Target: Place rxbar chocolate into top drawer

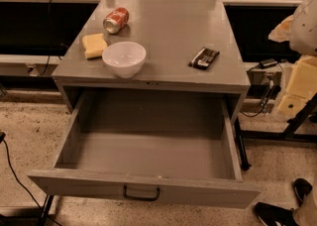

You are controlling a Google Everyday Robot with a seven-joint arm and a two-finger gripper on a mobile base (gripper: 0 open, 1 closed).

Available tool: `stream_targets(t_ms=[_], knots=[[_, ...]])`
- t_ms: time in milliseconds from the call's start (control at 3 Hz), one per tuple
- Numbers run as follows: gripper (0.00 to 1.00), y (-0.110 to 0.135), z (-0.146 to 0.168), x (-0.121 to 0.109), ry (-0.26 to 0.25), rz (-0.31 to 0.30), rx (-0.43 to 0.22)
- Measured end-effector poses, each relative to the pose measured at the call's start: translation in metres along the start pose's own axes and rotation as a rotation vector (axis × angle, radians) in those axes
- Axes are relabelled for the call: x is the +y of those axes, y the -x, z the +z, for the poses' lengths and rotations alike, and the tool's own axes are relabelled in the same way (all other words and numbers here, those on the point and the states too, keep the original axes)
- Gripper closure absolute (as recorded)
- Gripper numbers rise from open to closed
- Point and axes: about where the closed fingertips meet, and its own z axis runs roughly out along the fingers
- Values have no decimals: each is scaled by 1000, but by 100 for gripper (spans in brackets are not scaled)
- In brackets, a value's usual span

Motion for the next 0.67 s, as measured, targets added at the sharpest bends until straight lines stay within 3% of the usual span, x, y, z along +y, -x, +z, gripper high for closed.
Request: stream_targets(t_ms=[333, 667], knots=[[0, 0, 0, 0, 0, 0, 0], [0, -11, 2, -30, -20, 58, -54]])
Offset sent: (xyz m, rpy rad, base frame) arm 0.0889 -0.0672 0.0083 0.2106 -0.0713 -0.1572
